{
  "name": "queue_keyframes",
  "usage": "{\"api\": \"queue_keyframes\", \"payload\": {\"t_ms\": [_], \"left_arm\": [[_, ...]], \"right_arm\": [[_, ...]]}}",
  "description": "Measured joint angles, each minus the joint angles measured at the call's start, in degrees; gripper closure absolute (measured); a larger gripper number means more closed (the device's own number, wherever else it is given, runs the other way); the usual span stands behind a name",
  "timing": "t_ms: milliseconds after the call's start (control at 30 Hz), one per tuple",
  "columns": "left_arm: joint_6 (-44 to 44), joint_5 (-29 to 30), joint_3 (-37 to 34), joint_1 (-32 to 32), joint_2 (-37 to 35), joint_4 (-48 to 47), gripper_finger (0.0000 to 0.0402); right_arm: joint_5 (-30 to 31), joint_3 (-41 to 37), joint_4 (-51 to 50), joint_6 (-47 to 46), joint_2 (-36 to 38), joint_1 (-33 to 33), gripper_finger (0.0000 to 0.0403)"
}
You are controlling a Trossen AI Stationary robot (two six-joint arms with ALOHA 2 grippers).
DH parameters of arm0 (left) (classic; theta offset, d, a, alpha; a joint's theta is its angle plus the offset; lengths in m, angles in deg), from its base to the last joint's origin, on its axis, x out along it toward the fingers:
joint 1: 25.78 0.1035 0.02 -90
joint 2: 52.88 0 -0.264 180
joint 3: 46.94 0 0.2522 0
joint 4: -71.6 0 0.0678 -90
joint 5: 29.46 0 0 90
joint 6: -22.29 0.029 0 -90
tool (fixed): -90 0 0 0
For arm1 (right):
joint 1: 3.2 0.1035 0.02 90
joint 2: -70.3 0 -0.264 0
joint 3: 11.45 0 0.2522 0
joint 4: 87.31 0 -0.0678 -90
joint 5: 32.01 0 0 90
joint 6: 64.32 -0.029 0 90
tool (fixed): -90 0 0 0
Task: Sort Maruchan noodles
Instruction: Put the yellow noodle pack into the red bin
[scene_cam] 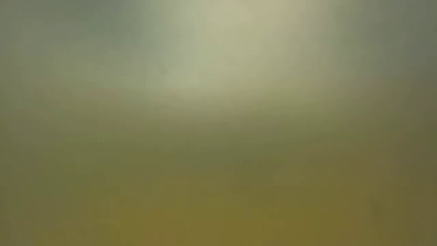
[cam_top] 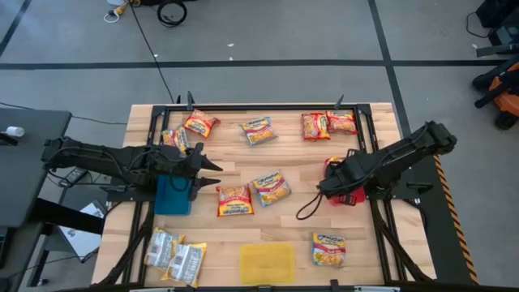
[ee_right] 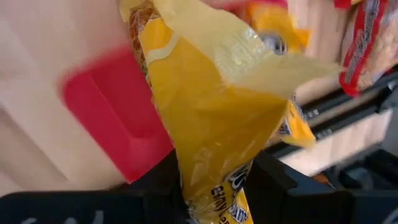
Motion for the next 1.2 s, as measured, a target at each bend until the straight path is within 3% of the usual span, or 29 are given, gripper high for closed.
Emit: {"api": "queue_keyframes", "payload": {"t_ms": [300, 600, 867, 1200], "left_arm": [[0.18, -0.01, 0.0, 0.04, 0.0, 0.02, 0.0216], [0.22, 0.0, 0.0, 0.04, 0.0, 0.09, 0.0216], [0.2, 0.0, 0.0, 0.04, 0.0, -0.02, 0.0216], [0.12, 0.0, 0.0, 0.04, 0.0, -2.18, 0.0216]], "right_arm": [[-0.22, -11.01, 0.99, 3.8, -0.98, -3.04, 0.0276], [0.34, -11.97, 6.82, 12.71, -9.46, -5.34, 0.0273], [10.93, -11.92, 7.09, 9.1, -13.98, -8.32, 0.0269], [12.89, -11.96, 7.7, 6.78, -13.57, -10.92, 0.0196]]}}
